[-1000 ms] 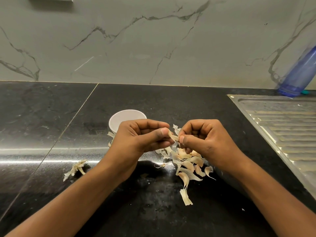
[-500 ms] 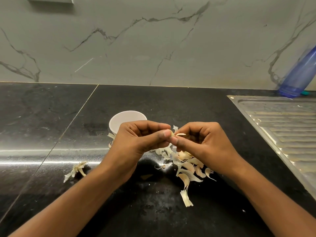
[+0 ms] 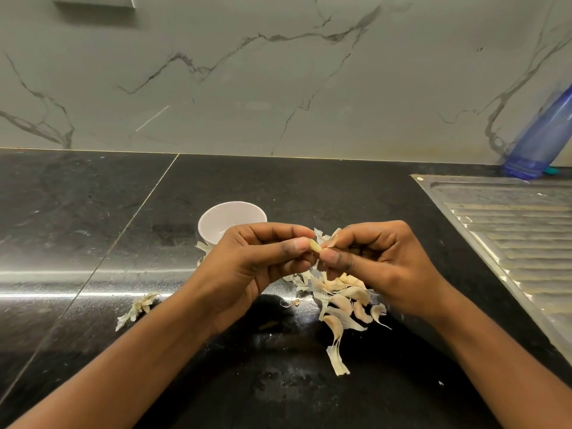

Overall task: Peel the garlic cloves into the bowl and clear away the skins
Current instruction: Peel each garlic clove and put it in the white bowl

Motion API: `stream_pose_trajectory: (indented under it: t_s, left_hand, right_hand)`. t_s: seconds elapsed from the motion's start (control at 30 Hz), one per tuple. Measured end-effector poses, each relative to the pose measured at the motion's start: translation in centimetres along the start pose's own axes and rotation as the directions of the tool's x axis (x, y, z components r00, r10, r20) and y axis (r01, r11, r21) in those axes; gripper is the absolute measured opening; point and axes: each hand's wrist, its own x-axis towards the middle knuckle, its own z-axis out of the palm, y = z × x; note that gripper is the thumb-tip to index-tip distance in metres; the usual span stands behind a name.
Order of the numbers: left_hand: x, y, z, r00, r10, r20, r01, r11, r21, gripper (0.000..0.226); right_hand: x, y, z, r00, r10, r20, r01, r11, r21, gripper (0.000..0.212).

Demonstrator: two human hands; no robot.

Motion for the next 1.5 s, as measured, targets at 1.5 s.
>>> stream_pose_trajectory:
  t_s: [1.5]
  left_hand:
    - [0.3, 0.2, -0.1, 0.999, -0.032, -0.039, 0.033, 0.999, 0.019, 0.026]
  right_hand:
    - [0.2, 0.2, -0.5, 0.989, 0.057, -0.134, -0.063, 0.997, -0.043, 0.019]
